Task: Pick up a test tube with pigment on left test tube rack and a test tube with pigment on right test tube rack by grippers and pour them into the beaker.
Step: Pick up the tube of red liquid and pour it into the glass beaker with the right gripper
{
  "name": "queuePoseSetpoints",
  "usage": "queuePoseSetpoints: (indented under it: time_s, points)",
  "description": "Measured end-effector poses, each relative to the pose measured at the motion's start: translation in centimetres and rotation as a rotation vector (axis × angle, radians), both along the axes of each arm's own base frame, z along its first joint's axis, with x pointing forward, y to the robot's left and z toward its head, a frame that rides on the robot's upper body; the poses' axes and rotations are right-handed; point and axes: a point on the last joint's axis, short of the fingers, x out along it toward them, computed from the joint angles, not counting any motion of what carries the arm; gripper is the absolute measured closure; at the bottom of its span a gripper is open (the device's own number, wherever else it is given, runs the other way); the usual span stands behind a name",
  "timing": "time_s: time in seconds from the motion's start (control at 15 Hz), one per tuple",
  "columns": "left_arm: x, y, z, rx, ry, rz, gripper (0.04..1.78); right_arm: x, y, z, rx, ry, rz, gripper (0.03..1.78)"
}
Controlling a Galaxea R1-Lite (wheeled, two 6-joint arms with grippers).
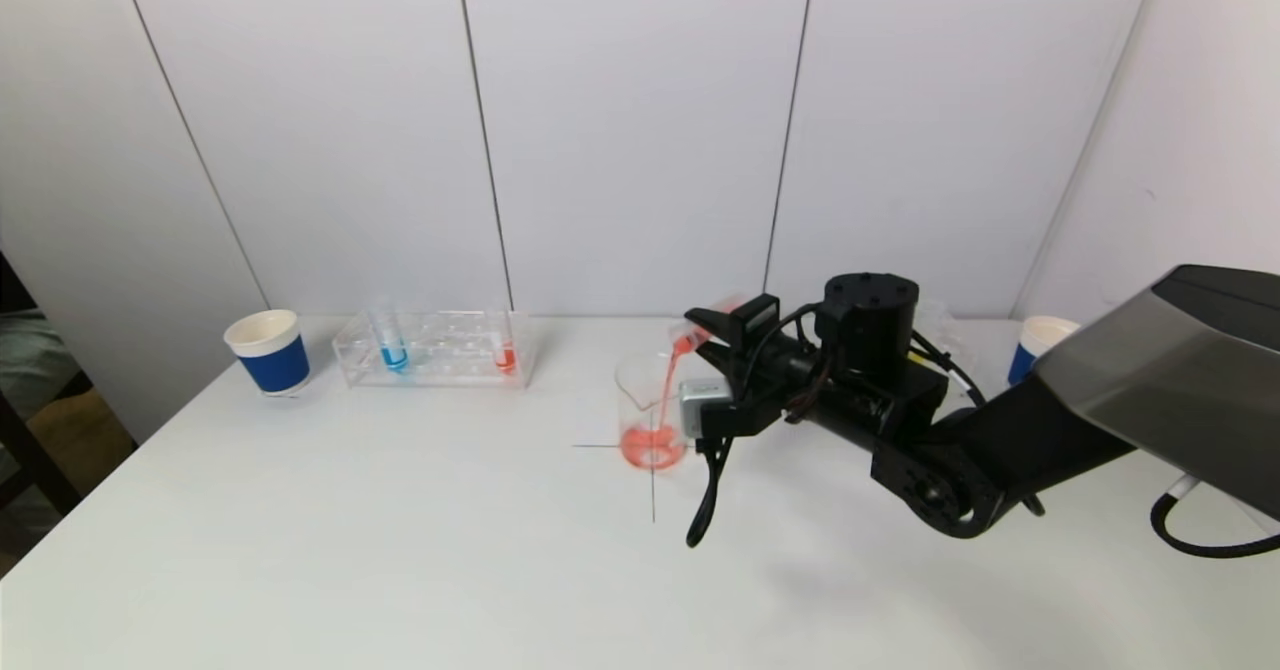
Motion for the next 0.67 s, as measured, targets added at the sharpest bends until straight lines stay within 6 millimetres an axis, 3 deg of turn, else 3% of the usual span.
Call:
queuePoseSetpoints:
  time_s: [0.67]
  points:
    - [0.00,0.00,0.00,0.000,0.000,0.000,0.06,-0.10,0.05,0.41,-0.029,-0.032,0.006,1.35]
